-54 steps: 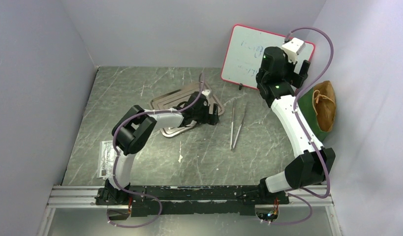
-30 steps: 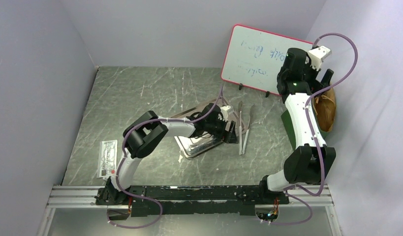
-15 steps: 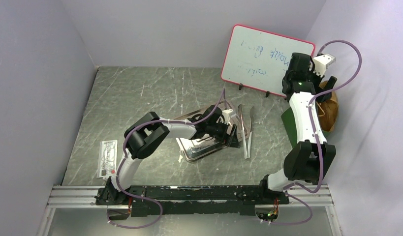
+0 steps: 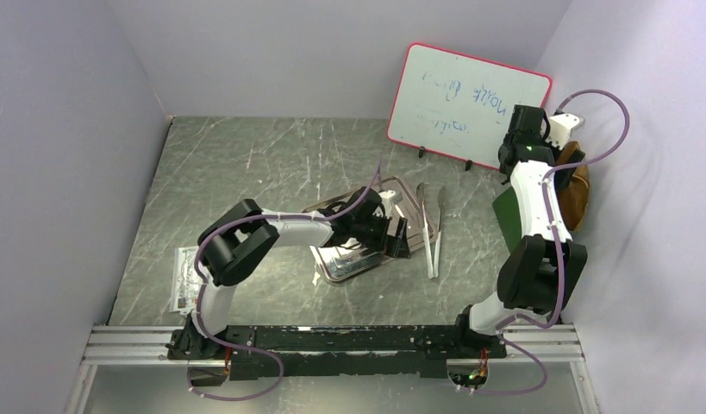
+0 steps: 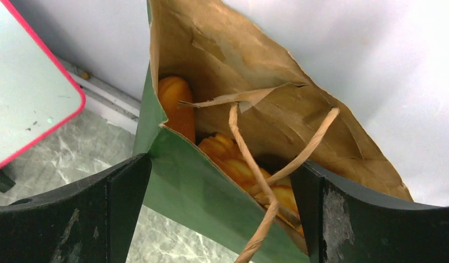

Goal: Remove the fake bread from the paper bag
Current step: Pick up the paper bag from the center of the board.

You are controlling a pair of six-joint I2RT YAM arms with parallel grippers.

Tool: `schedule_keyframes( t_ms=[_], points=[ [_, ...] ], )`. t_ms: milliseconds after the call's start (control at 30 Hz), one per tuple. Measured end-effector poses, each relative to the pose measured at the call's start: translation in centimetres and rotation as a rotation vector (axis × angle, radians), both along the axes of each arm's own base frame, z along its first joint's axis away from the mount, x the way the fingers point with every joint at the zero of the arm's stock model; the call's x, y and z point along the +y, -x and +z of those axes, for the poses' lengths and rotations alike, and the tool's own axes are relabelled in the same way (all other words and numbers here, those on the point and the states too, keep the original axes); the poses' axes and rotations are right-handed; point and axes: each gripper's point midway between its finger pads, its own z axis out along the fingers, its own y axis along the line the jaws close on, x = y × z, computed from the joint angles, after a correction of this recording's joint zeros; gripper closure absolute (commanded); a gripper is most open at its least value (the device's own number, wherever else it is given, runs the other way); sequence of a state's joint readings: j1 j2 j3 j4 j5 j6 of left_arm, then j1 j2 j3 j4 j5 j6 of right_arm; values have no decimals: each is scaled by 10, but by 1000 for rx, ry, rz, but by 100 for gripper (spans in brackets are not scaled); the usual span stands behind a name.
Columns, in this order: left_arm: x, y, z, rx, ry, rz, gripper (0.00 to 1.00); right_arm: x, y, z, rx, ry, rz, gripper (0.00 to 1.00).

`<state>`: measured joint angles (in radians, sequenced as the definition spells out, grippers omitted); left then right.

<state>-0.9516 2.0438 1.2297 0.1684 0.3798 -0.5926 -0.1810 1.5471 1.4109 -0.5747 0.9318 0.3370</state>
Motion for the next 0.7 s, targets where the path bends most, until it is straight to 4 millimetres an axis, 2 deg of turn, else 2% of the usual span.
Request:
schedule_keyframes(
  t_ms=[100,167,233,333,500,700],
  points=[
    [12,-6,6,-14,-35,53,2,-1,3,-13,16,-30,4,4],
    [16,-11,16,-34,-37,83,2,-1,4,-20,19,-53,10,11],
    [19,-18,31,-64,-30,115,2,-1,5,-25,14,-79,18,23],
    [23,-25,50,-100,-24,154,2,0,7,-28,2,-106,25,48],
    [24,-42,88,-171,-7,221,2,7,12,-31,-24,-140,41,81],
    [30,-59,121,-235,1,279,2,13,12,-22,-80,-168,62,100]
  ],
)
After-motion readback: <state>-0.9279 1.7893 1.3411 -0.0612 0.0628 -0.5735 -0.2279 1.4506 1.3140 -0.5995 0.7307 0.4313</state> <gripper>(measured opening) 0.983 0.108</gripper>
